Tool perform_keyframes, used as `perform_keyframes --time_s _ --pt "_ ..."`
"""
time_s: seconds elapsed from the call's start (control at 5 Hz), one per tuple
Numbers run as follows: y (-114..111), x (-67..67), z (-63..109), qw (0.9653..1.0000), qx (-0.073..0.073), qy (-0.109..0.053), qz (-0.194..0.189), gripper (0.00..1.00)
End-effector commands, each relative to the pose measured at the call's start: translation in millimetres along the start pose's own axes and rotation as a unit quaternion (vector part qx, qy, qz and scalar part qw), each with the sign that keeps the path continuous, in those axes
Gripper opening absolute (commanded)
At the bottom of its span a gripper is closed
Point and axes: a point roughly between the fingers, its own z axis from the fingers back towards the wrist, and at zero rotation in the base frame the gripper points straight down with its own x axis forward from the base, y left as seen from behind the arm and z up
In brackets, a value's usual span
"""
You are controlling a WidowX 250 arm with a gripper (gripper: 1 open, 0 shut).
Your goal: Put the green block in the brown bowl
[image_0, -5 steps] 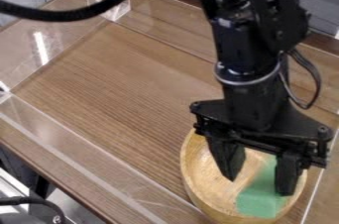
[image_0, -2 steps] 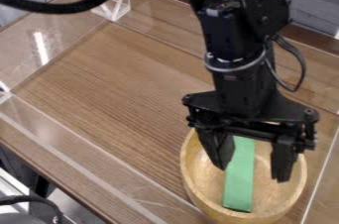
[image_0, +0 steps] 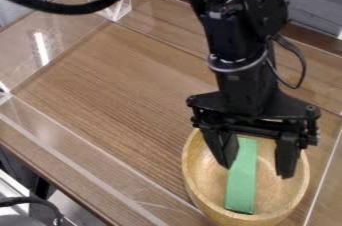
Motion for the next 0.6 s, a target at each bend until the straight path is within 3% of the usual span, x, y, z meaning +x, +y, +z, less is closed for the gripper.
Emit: perform_keyframes --time_s 0.0,0.4 --pt "-3.7 9.0 4.3 0.9998 -0.012 -0.018 0.003 1.0" --pt "-0.6 13.0 -3.6 0.9996 -0.016 -0.017 0.015 1.0"
